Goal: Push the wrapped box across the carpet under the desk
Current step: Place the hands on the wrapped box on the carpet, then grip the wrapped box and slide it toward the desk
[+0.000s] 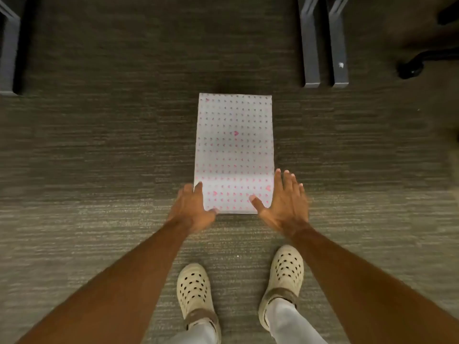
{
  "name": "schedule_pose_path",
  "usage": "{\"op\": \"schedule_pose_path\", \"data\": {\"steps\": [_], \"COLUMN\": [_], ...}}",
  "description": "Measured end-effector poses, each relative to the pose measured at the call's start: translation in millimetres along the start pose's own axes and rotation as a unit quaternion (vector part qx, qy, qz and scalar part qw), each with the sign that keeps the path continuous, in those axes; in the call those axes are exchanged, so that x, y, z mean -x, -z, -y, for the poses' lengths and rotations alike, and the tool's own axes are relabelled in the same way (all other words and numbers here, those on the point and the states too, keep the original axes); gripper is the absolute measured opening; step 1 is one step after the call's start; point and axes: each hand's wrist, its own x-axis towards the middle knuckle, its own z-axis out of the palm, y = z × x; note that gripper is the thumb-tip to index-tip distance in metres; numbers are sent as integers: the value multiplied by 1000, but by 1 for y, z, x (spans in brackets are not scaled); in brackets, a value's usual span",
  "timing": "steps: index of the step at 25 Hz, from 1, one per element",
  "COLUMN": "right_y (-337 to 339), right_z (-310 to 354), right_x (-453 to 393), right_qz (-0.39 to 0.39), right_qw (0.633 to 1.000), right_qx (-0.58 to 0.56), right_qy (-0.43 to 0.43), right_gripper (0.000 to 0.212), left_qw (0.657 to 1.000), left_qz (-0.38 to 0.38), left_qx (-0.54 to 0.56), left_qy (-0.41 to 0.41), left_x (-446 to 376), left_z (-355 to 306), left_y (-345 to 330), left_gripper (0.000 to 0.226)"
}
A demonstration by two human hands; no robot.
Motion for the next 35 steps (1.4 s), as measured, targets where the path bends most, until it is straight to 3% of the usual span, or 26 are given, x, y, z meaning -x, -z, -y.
{"op": "schedule_pose_path", "data": {"steps": [4,10,15,21,31,35], "right_y": [-34,-57,-60,-37,41,65], "right_z": [-15,-20,-36,-57,-68,-57], "right_x": [-54,-105,-127,-126,-102,-114], "right_qz": [36,28,18,16,44,40], "right_qw": [991,927,880,859,860,859], "right_qx": [-114,-344,-425,-459,-468,-478], "right_qy": [-60,-149,-212,-225,-201,-178], "right_gripper": [101,56,34,14,20,25], "left_qw": [994,977,952,939,931,938], "left_qz": [-24,-67,-107,-99,-94,-95], "left_qx": [93,169,237,292,331,321], "left_qy": [60,112,165,151,121,92], "left_x": [-67,-131,-145,-132,-89,-95], "left_z": [17,36,40,28,-20,-23], "left_y": [-20,-39,-39,-25,36,66], "left_gripper": [70,43,29,23,26,18]}}
